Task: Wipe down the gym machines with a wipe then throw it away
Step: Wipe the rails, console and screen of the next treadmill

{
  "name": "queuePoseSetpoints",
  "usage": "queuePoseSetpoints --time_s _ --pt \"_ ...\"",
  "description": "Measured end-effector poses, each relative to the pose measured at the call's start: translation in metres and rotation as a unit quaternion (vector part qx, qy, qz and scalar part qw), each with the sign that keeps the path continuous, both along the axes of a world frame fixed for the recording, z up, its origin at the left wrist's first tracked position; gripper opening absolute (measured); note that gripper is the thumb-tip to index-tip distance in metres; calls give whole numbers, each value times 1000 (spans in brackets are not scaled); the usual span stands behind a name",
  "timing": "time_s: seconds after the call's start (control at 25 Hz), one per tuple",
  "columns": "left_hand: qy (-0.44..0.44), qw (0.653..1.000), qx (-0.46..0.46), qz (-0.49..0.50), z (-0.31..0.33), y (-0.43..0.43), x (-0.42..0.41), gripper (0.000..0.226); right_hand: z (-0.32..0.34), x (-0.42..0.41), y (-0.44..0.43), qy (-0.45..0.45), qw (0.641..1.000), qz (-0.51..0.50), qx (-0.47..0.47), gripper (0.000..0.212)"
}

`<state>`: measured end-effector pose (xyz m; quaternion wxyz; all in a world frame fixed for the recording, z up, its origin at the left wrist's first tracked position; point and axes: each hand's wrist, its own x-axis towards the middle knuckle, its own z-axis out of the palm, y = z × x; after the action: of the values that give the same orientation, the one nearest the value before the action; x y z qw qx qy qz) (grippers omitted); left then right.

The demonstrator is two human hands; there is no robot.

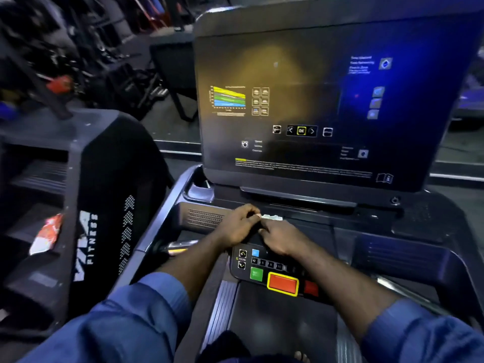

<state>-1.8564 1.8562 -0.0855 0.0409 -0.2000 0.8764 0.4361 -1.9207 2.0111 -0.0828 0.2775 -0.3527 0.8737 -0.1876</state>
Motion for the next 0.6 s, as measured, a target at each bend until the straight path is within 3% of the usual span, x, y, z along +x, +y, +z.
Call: queuePoseSetpoints --time_s 0.2,0.32,0.48,0.56,0.6 --pt "-13 999 -38 -36 42 -23 -11 23 24 -37 -5 41 998 31 33 36" --pt "94 995 -27 -10 89 -53 -33 30 83 -81 -34 -41 994 -45 -88 26" --pt "292 954 -18 69 187 -107 -86 39 209 -120 -86 -194 914 -119 -336 19" --pt "360 927 -17 105 232 -132 -115 37 273 -144 -114 -166 860 -173 -450 18" --pt "397 909 -13 128 251 -147 -130 33 303 -158 -129 -97 825 -213 -515 18"
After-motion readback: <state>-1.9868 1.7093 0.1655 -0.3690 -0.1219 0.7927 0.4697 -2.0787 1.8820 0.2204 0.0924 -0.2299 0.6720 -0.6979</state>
